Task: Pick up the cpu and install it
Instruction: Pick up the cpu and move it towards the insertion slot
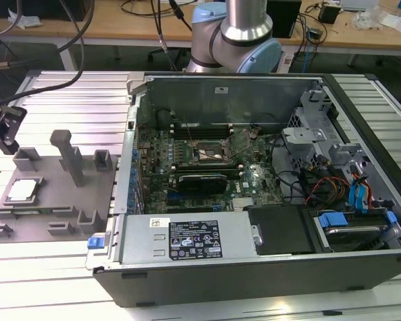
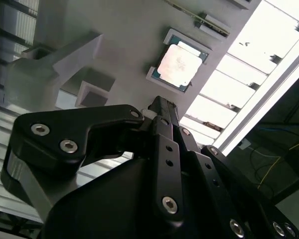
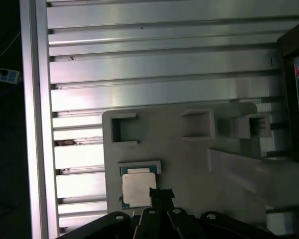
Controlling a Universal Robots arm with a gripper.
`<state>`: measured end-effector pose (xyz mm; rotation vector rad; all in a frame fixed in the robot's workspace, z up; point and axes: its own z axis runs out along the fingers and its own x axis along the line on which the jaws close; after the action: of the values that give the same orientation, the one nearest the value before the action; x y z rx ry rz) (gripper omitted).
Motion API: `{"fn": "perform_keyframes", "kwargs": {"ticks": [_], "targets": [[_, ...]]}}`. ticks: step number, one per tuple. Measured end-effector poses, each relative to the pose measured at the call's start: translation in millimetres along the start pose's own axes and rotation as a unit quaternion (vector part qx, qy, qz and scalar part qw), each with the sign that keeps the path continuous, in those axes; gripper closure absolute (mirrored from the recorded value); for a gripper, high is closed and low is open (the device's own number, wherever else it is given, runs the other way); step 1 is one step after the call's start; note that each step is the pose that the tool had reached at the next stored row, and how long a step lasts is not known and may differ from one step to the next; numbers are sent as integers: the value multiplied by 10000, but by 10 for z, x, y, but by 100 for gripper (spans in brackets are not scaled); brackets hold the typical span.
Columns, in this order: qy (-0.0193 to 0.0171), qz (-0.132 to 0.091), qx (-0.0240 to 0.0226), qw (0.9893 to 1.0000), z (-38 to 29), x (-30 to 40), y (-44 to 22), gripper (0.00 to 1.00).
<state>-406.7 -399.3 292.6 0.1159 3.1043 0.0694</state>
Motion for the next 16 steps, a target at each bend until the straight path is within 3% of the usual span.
{"fn": "perform_keyframes", "kwargs": {"ticks": [8,16], "targets": [[0,0,-1,10000,191,78,-37,89],[1,0,-2,10000,329,138,-55,89]]}}
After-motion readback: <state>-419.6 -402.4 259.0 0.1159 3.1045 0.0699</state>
